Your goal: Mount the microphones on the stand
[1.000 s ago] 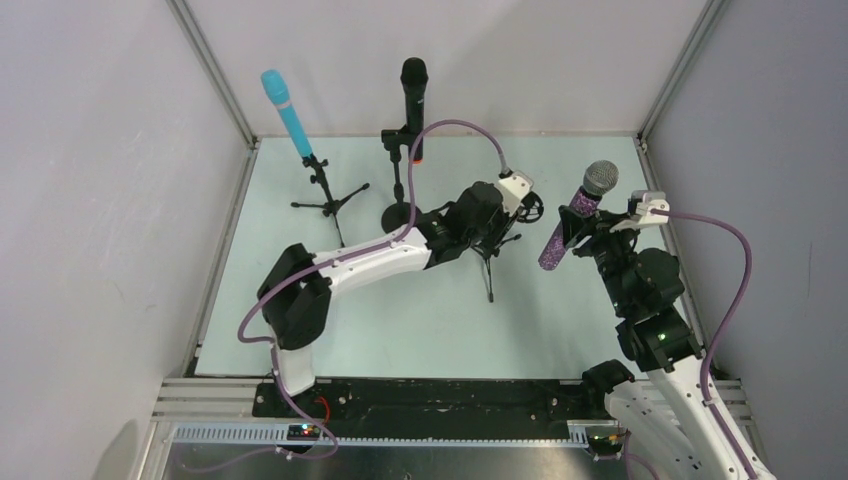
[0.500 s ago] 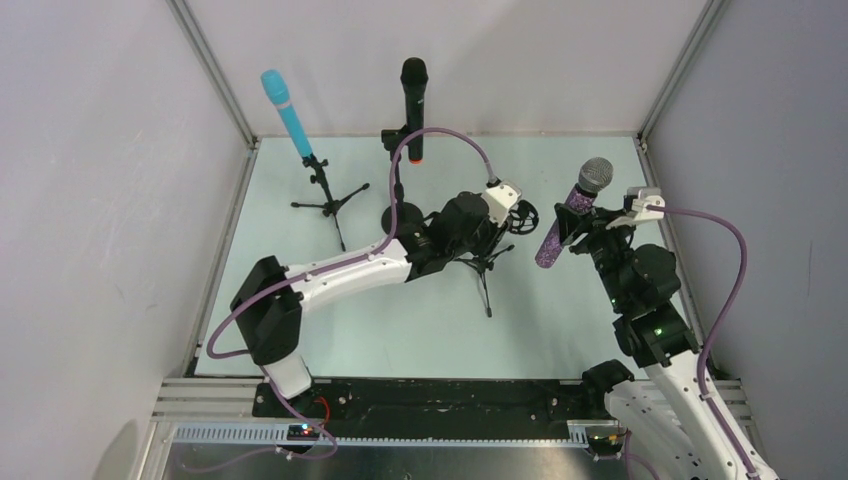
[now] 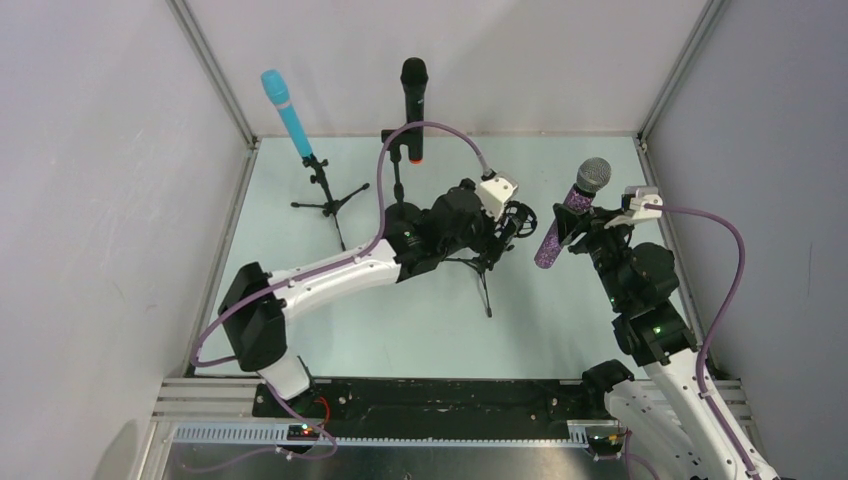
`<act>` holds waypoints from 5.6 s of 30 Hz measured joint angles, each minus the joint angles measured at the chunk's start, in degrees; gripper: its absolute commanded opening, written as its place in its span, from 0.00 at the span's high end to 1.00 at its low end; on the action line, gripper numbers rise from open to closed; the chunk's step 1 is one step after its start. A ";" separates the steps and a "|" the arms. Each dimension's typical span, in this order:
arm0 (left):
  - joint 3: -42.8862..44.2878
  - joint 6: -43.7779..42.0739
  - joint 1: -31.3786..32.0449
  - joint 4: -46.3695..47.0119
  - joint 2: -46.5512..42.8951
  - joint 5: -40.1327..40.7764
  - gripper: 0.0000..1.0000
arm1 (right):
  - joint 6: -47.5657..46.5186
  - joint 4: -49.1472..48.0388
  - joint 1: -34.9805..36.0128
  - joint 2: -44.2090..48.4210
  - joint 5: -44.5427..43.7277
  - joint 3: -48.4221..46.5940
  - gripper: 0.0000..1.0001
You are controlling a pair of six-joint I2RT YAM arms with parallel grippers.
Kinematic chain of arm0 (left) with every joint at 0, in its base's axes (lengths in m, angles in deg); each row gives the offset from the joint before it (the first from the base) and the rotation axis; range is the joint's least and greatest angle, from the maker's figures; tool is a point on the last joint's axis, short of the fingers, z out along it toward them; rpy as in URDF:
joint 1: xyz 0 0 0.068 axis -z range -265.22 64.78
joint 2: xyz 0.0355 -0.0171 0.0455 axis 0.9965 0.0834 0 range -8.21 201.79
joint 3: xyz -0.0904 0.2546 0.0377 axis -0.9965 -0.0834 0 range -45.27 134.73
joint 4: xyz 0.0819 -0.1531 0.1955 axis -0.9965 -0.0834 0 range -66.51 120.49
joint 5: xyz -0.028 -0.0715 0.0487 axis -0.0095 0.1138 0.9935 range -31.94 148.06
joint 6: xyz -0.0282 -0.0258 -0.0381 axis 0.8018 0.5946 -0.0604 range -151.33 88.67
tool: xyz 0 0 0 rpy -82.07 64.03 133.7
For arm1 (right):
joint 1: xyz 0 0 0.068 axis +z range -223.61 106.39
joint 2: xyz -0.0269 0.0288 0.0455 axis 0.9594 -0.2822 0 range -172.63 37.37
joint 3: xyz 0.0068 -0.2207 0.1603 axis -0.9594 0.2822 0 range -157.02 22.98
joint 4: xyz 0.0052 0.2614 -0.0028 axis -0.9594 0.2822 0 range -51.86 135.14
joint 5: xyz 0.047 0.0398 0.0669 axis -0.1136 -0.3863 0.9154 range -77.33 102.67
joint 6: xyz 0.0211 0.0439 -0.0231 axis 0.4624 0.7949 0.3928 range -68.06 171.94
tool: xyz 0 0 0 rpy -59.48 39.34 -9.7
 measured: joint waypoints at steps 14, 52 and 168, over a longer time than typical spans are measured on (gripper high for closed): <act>-4.81 1.25 -0.31 6.84 -11.26 0.55 0.00 | 0.00 0.09 0.00 0.15 0.00 0.00 1.00; -44.00 30.42 -21.16 10.29 -37.92 6.25 0.00 | 1.31 -0.11 0.00 -1.20 1.07 0.00 1.00; -38.53 27.30 -21.20 -0.24 -30.47 -2.86 0.00 | -7.52 -51.87 -1.97 -33.20 15.17 12.24 1.00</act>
